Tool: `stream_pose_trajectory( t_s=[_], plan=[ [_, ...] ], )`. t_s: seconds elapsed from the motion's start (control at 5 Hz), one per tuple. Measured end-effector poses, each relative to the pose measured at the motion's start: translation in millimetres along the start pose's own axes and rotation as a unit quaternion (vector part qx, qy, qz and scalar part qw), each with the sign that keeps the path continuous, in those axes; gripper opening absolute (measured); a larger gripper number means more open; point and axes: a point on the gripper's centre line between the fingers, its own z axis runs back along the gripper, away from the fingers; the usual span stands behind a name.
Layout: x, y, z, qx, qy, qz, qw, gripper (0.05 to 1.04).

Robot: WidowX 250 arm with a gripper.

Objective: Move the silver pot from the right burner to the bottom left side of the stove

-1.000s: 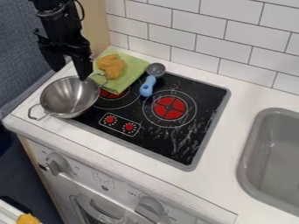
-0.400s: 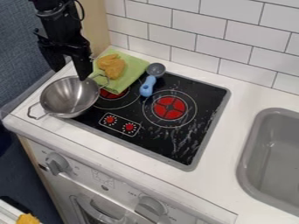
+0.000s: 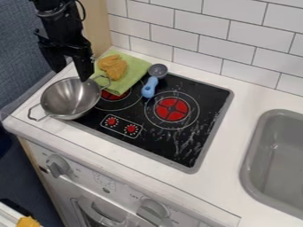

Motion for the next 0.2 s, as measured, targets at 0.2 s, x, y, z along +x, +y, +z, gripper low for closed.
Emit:
stream_pose_trajectory(
  t_s=[0.2],
  plan=[
    [0.2, -0.4, 0.0, 0.000, 0.000, -0.001, 1.0000, 1.001]
  ],
)
